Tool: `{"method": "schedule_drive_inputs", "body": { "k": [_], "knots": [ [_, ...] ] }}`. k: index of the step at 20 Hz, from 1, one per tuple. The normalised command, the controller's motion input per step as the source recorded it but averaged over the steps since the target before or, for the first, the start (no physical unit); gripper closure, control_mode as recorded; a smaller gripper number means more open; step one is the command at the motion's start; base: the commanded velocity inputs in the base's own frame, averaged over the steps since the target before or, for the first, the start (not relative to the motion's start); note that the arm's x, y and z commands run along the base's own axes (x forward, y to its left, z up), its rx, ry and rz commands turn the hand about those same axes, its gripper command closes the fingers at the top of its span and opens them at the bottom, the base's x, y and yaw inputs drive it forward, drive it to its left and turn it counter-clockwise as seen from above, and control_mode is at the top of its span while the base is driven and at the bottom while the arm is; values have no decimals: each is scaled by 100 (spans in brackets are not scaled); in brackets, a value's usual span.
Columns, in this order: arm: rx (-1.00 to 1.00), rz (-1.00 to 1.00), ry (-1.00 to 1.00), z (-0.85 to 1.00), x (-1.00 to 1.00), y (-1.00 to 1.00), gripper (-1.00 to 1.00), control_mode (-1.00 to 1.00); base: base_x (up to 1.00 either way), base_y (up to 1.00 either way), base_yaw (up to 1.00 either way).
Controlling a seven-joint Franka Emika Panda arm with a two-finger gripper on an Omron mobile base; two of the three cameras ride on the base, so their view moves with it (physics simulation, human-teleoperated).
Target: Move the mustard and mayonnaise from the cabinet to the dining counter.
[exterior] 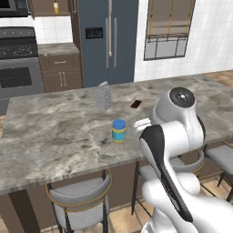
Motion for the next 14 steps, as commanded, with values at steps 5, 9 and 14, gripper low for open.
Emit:
{"method": "schedule_drive_inputs", "body": {
  "k": [5,9,14],
  "knots": [
    [0,0,-1,3,-20,0,-100,100,0,0,0],
    [0,0,0,0,0,0,-100,100,-1,0,0],
    [0,0,0,0,0,0,-100,100,-46,26,8]
  ]
}}
